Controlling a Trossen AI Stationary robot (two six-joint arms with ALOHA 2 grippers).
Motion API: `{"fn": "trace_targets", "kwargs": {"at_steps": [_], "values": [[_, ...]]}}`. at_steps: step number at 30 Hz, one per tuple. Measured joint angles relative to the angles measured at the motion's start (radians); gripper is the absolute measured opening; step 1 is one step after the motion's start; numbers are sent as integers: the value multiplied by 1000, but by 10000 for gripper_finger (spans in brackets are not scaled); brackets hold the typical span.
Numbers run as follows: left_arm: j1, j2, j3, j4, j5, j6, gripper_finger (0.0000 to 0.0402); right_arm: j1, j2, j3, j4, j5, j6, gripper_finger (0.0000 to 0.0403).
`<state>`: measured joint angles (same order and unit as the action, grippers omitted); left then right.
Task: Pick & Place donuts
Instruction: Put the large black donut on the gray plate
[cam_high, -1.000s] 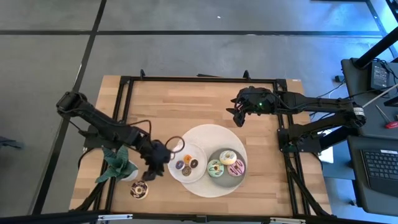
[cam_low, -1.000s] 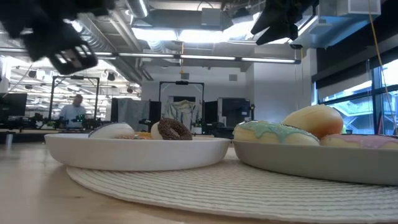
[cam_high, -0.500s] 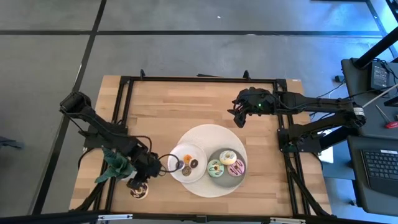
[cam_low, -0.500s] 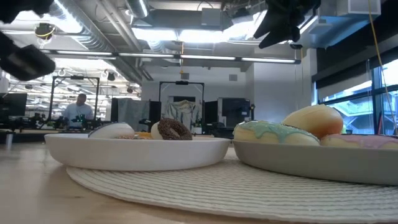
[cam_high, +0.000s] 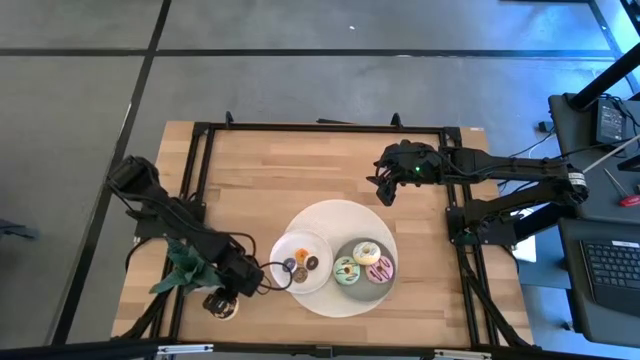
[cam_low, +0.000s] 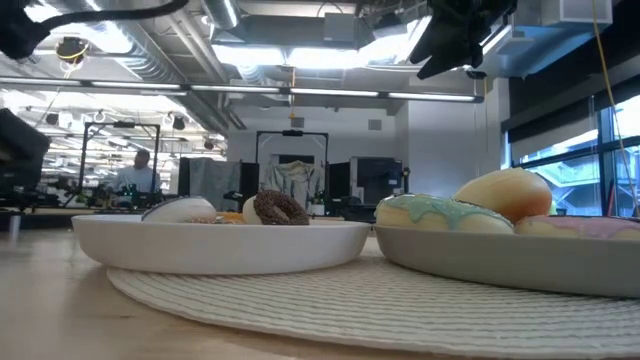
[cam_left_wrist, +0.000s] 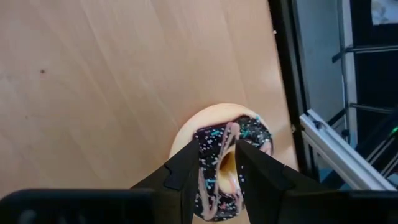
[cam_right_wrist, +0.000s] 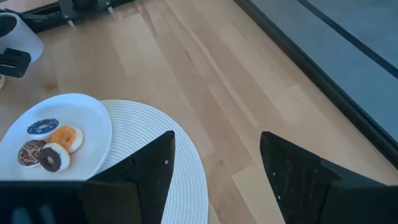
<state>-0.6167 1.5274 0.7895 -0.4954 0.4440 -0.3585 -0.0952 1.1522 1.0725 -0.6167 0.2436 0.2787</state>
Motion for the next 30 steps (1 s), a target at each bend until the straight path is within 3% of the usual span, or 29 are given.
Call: {"fn": "trace_targets", "kwargs": {"at_steps": [12, 19, 30], "values": [[4, 23, 0, 6, -4, -91, 103, 0, 0, 0, 0, 0, 0, 237], [4, 23, 0, 7, -4, -69, 111, 0, 0, 0, 0, 0, -11, 237], [5, 23, 0, 14, -74, -150, 189, 0, 0, 0, 1, 0, -26, 237]]}}
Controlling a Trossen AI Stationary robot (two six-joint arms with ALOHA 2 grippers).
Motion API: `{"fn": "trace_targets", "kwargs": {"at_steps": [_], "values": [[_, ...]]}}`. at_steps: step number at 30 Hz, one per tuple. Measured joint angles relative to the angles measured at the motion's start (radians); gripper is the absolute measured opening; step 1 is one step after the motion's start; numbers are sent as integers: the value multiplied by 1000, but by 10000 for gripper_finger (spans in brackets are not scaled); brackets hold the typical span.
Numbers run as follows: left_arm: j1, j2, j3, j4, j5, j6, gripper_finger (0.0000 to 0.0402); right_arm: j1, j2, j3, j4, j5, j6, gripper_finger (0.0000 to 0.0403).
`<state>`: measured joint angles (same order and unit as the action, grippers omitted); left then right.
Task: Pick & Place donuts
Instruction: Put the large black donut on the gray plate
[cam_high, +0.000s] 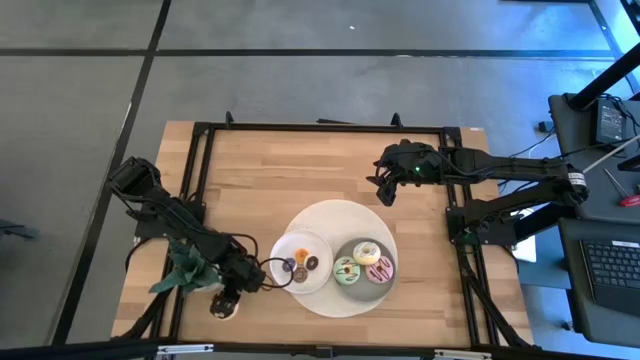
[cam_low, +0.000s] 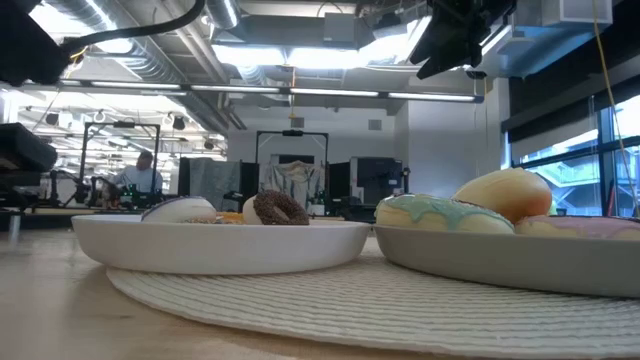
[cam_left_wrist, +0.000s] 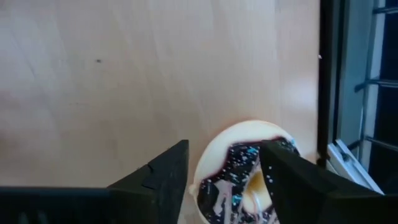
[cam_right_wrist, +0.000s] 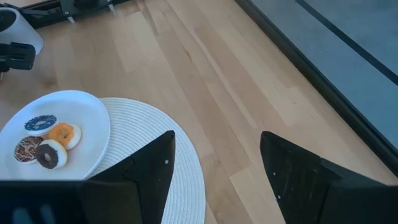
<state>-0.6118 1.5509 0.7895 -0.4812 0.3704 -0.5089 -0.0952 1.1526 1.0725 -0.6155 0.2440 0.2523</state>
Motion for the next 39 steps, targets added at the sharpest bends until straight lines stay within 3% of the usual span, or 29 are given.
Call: {"fn": "trace_targets", "kwargs": {"at_steps": [9, 15, 22, 30, 39], "values": [[0, 0, 0, 26, 5, -76, 219, 0, 0, 0, -5, 0, 1, 237], [-11, 0, 0, 8, 11, 107, 214, 0, 0, 0, -11, 0, 3, 237], [-32, 24, 0, -72, -1, 137, 197, 0, 0, 0, -12, 0, 0, 237], [-35, 84, 4, -61, 22, 138, 154, 0, 0, 0, -12, 0, -2, 237], [-35, 70, 2, -54, 13, 129, 59, 0, 0, 0, -12, 0, -1, 237]]}}
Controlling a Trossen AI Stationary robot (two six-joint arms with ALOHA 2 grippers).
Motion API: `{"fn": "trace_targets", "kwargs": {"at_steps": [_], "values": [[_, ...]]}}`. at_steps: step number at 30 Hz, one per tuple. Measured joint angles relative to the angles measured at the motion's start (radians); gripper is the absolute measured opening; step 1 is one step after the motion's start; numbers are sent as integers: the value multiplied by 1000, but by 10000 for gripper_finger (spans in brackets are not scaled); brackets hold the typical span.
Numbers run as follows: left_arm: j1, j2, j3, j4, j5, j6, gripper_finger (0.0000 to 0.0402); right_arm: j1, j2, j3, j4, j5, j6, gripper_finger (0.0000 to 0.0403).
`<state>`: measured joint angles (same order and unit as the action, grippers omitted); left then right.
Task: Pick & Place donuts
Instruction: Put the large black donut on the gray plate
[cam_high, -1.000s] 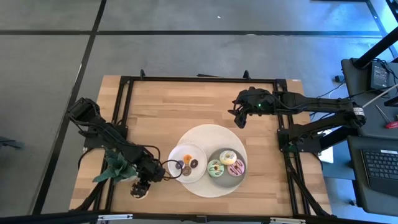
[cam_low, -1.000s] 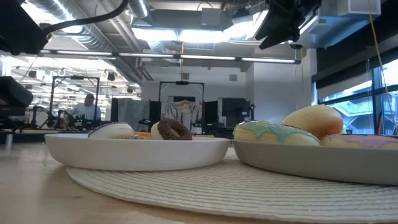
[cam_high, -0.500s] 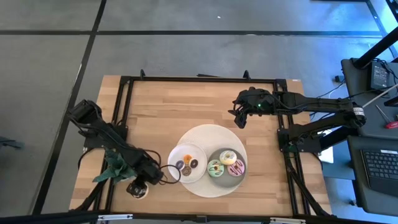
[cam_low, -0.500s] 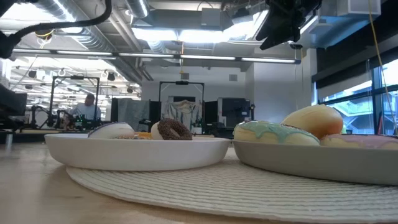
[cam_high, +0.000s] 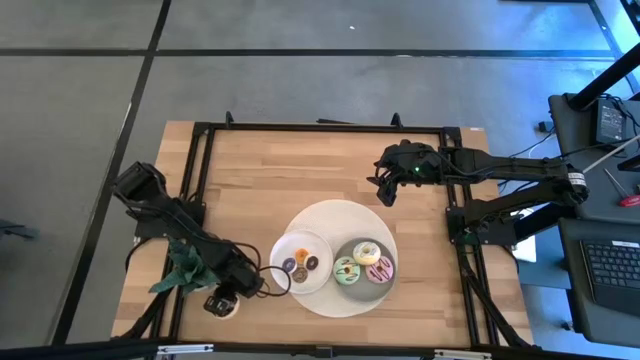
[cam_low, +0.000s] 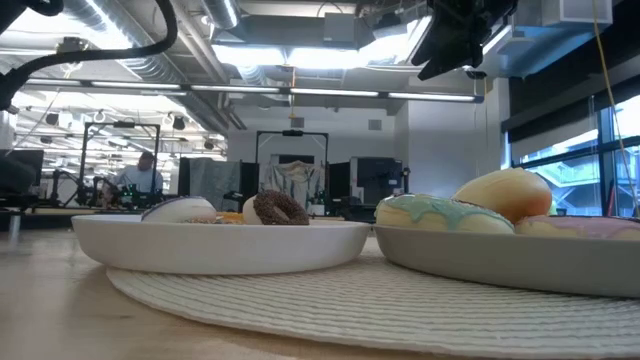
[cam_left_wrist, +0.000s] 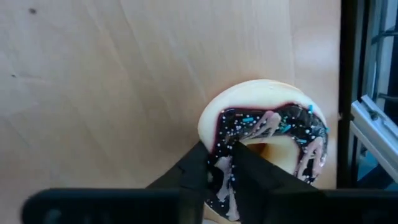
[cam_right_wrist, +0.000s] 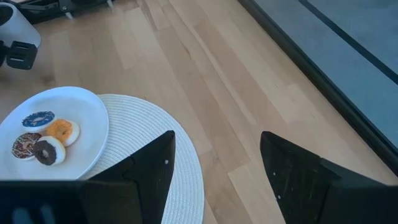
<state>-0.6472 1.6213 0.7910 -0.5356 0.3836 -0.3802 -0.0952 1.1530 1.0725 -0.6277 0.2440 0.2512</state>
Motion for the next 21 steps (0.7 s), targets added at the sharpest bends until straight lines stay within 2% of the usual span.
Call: {"fn": "trace_targets", "kwargs": {"at_steps": [5, 9, 17, 19, 21], "values": [[23, -36, -1, -1, -18, -93, 18, 0, 0, 0, 0, 0, 1, 237], [64, -102, -1, 0, -101, -199, 13, 0, 0, 0, 3, 0, 1, 237], [144, -240, 85, 1, -465, -220, 17, 0, 0, 0, 31, 0, 5, 237], [171, -254, 117, 12, -586, -182, 17, 0, 0, 0, 31, -1, 8, 237], [203, -256, 145, 27, -750, -153, 18, 0, 0, 0, 33, -12, 5, 237]]}}
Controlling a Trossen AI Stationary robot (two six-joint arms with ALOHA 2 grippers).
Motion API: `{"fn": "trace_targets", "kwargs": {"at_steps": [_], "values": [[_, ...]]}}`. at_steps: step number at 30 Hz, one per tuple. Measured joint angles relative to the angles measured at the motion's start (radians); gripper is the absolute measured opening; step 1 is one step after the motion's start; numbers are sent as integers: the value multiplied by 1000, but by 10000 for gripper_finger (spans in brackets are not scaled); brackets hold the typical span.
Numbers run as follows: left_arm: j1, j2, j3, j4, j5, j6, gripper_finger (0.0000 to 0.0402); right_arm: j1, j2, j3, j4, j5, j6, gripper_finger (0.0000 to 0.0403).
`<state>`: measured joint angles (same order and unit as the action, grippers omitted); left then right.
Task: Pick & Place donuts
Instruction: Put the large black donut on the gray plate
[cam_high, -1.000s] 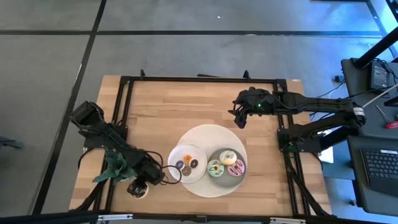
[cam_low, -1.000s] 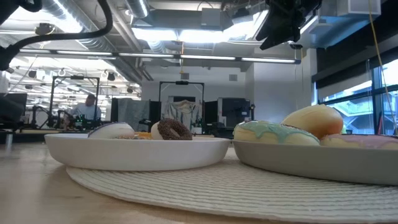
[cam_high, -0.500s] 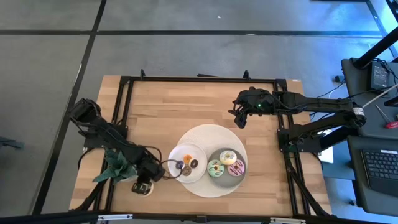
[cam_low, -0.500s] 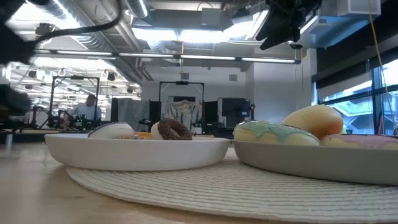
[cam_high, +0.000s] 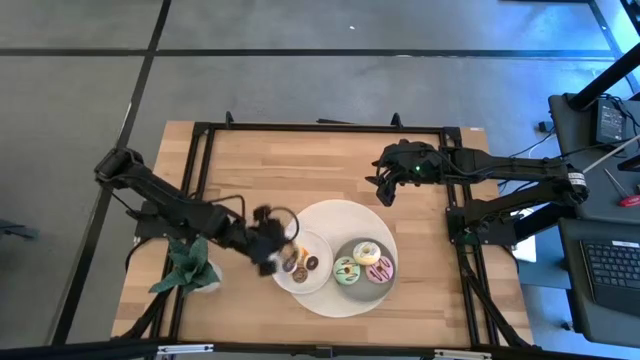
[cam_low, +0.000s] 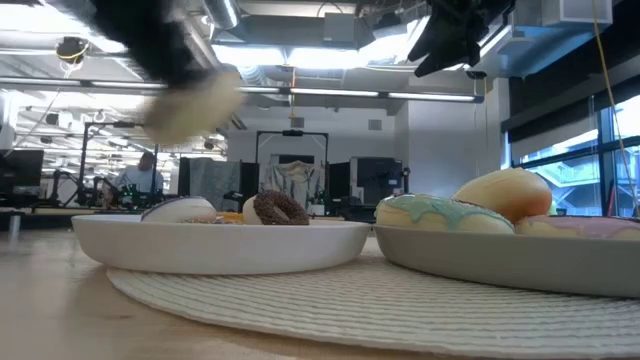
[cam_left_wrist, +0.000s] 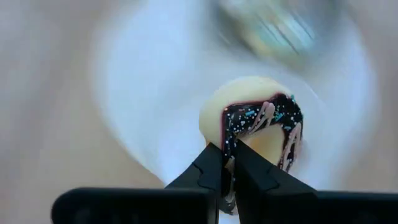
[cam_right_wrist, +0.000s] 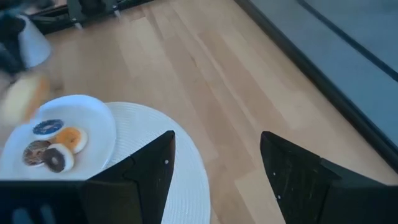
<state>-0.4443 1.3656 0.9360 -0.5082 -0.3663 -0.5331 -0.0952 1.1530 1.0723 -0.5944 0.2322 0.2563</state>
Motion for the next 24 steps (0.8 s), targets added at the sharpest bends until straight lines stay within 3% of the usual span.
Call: {"fn": "trace_targets", "kwargs": {"at_steps": [5, 8, 15, 24], "values": [[101, 1, 19, 193, -386, -26, 19, 3, 0, 0, 28, -54, 1, 237], [165, 2, 19, 371, -501, -2, 19, 25, 0, 0, 100, -56, -6, 237], [257, 52, 19, 829, -521, 204, 19, 131, 0, 0, 319, -21, -197, 237], [299, 154, 19, 1195, -611, 353, 19, 228, 54, 0, 411, 340, -264, 237]]}}
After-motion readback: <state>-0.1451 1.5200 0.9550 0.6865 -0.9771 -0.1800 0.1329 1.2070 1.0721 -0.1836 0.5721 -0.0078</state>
